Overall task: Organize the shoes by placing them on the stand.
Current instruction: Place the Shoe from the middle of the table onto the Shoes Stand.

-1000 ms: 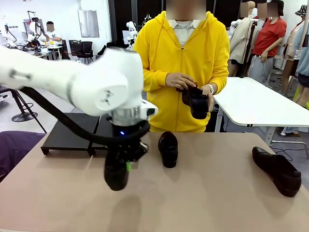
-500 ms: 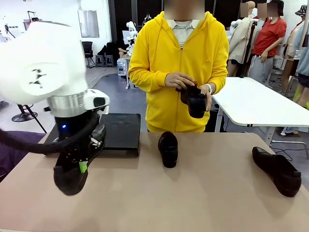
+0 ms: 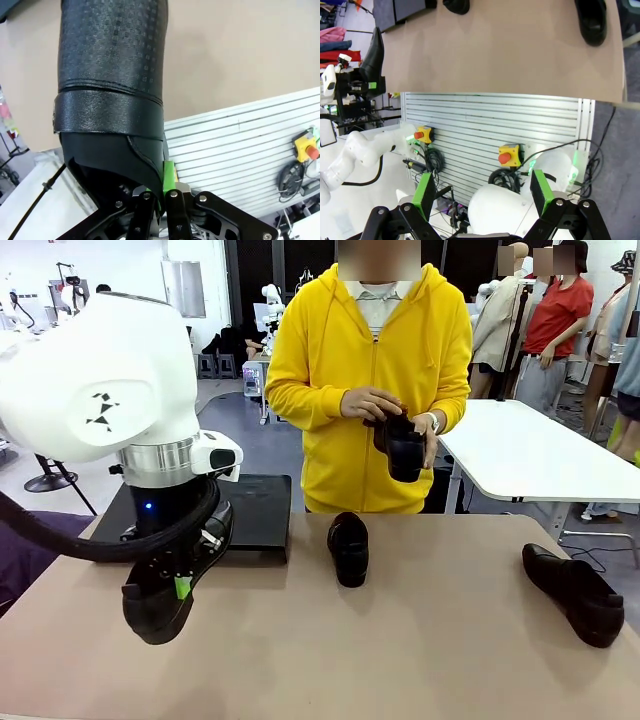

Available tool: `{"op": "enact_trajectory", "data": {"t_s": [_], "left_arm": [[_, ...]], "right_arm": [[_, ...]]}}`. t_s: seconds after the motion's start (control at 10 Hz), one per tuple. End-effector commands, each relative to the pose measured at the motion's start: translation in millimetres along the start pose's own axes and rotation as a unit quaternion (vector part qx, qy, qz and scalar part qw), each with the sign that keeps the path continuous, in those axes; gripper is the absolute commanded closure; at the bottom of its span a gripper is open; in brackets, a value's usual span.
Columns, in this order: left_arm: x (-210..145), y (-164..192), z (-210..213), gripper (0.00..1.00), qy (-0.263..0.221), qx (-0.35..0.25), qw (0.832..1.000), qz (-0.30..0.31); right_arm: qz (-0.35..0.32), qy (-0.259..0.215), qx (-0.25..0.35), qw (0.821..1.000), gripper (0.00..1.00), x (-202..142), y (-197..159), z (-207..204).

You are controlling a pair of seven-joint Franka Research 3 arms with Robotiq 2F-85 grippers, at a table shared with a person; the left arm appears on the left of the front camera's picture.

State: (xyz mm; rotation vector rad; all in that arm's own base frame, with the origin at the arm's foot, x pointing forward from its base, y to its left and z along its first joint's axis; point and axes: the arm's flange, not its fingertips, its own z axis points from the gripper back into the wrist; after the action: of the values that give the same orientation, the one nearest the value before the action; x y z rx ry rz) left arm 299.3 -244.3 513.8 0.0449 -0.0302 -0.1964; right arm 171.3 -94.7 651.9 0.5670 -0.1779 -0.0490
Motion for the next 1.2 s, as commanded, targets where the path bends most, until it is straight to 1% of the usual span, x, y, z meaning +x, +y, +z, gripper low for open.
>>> {"op": "enact_trajectory", "data": {"t_s": [0.0,0.2,0.3,0.4,0.5,0.6,0.7,0.8,0.9,1.0,1.1], "left_arm": [[3.1,6.6,8.0,1.0,-0.003,0.007,1.0,-0.004],[3.1,6.6,8.0,1.0,-0.003,0.007,1.0,-0.004],[1.8,1.4,0.6,1.0,-0.001,0.002,1.0,0.001],[17.5,12.1,13.3,1.0,-0.009,0.015,1.0,0.002],[30.7,24.2,23.4,1.0,-0.018,0.025,0.999,0.023],[50.9,44.8,34.0,1.0,-0.01,0.027,0.999,0.025],[68.5,62.7,40.5,1.0,-0.012,0.024,0.998,0.054],[86.2,77.9,45.8,1.0,-0.02,0.022,0.999,0.045],[101.5,94.5,48.6,1.0,-0.04,0.015,0.998,0.054],[116.3,109.0,45.6,1.0,-0.056,0.005,0.995,0.077],[133.0,118.2,36.9,1.0,-0.059,0.001,0.994,0.088]], "right_arm": [[0.011,0.002,0.008,1.0,0.0,-0.3,1.9,4.6],[0.011,0.002,0.008,1.0,0.0,-0.3,1.9,4.6],[0.011,0.002,0.008,1.0,0.0,-0.3,1.9,4.6],[0.011,0.002,0.008,1.0,0.0,-0.3,1.9,4.6],[0.011,0.002,0.008,1.0,0.0,-0.3,1.9,4.6],[0.011,0.002,0.008,1.0,0.0,-0.3,1.9,4.6],[0.011,0.002,0.008,1.0,0.0,-0.3,1.9,4.6],[0.011,0.002,0.008,1.0,0.0,-0.3,1.9,4.6],[0.011,0.002,0.008,1.0,0.0,-0.3,1.9,4.6],[0.011,0.002,0.008,1.0,0.0,-0.3,1.9,4.6],[0.011,0.002,0.008,1.0,0.0,-0.3,1.9,4.6]]}}
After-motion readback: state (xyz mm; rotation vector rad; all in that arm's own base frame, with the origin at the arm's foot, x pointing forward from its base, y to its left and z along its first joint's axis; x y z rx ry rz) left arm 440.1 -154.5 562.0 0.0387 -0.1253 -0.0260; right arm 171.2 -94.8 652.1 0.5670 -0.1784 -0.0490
